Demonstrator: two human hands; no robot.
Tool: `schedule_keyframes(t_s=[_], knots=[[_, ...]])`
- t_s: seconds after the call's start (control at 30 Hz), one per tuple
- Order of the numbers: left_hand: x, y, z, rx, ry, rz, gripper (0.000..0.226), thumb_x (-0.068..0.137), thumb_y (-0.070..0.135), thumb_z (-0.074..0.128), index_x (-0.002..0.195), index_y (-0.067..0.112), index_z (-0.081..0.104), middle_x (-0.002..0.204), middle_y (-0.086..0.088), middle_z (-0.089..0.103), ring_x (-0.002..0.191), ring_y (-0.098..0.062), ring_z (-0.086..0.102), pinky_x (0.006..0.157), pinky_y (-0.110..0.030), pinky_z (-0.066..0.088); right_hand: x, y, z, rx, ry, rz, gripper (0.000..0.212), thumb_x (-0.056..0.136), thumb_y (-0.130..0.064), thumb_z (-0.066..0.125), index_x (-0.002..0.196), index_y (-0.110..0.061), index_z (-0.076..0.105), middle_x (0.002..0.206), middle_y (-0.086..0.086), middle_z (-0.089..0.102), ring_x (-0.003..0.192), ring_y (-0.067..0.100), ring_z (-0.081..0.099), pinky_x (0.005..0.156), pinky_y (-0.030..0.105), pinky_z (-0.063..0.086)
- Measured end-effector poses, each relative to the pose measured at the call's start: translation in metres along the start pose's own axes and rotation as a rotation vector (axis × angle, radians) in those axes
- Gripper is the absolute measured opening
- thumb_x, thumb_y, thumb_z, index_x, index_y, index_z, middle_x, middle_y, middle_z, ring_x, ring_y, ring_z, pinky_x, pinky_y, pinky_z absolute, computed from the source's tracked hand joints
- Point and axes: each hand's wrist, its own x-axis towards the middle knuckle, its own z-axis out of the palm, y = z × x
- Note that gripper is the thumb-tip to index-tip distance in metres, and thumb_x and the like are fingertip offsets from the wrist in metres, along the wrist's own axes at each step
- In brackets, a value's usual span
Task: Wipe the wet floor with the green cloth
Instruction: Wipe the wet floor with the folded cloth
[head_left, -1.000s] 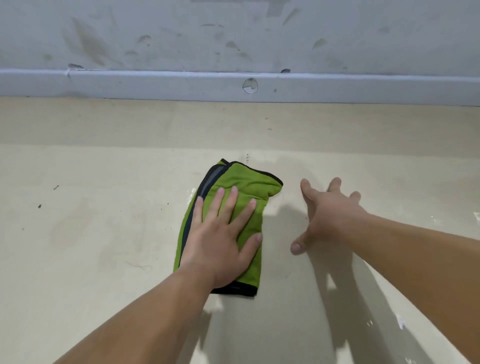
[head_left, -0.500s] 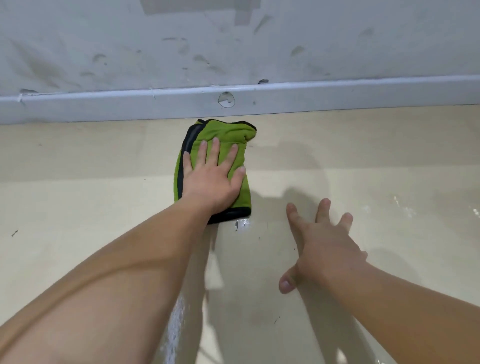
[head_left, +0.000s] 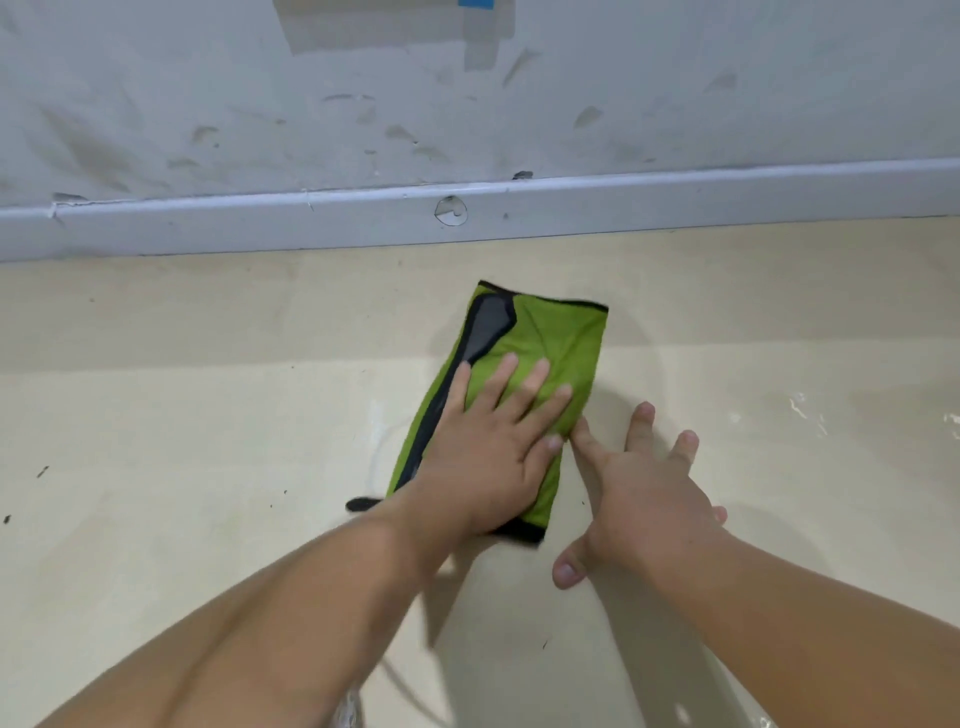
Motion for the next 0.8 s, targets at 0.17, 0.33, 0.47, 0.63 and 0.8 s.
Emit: schedule_keyframes(t_s=[0.17,0.33,0.47,0.63,0.8], knots=[[-0.039,-0.018,0.007,0.05,-0.014,0.089,0.06,0.106,0.06,0.011,0.164,0.044,0.014,0.174,0.007,0.006,0.162,-0.024,-0.003,0.126,-0.061,0.0,0.0,-0.001,-0.002,0.003,-0.005,-0.004,0.156,0.045,-0.053,0.099,0.148,-0.063,-0.018,0.16,-0.002,-0.042,0.148,0.048,-0.029,0.103,0.082,0.031],[0.013,-0.053,-0.013,-0.02,0.053,-0.065,0.062,0.104,0.063,0.015,0.163,0.046,0.016,0.175,0.01,0.005,0.161,-0.018,-0.004,0.127,-0.059,-0.004,0.001,-0.001,0.002,-0.009,0.013,-0.018,0.156,0.047,-0.053,0.097,0.145,-0.064,-0.024,0.161,0.0,-0.04,0.148,0.049,-0.028,0.101,0.082,0.031],[0.043,-0.062,-0.015,-0.018,0.092,-0.165,0.061,0.104,0.063,0.014,0.163,0.046,0.012,0.175,0.009,0.003,0.161,-0.019,-0.004,0.127,-0.059,-0.004,0.004,0.001,0.002,-0.009,0.011,-0.022,0.156,0.046,-0.051,0.098,0.145,-0.065,-0.021,0.162,-0.002,-0.038,0.149,0.049,-0.028,0.101,0.083,0.03],[0.058,-0.066,-0.016,-0.02,0.074,-0.209,0.06,0.105,0.059,0.008,0.163,0.046,0.005,0.175,0.01,-0.004,0.161,-0.019,-0.01,0.127,-0.059,-0.006,0.005,0.002,0.002,-0.011,0.009,-0.018,0.155,0.046,-0.052,0.099,0.146,-0.065,-0.019,0.162,-0.002,-0.038,0.149,0.049,-0.028,0.103,0.083,0.029],[0.049,-0.043,-0.01,-0.024,0.007,-0.325,0.061,0.105,0.055,0.005,0.164,0.042,-0.004,0.175,0.007,-0.012,0.16,-0.022,-0.017,0.126,-0.06,-0.01,0.005,0.003,0.006,-0.02,0.009,-0.03,0.156,0.046,-0.056,0.098,0.147,-0.062,-0.02,0.162,-0.001,-0.039,0.149,0.05,-0.028,0.104,0.083,0.028]])
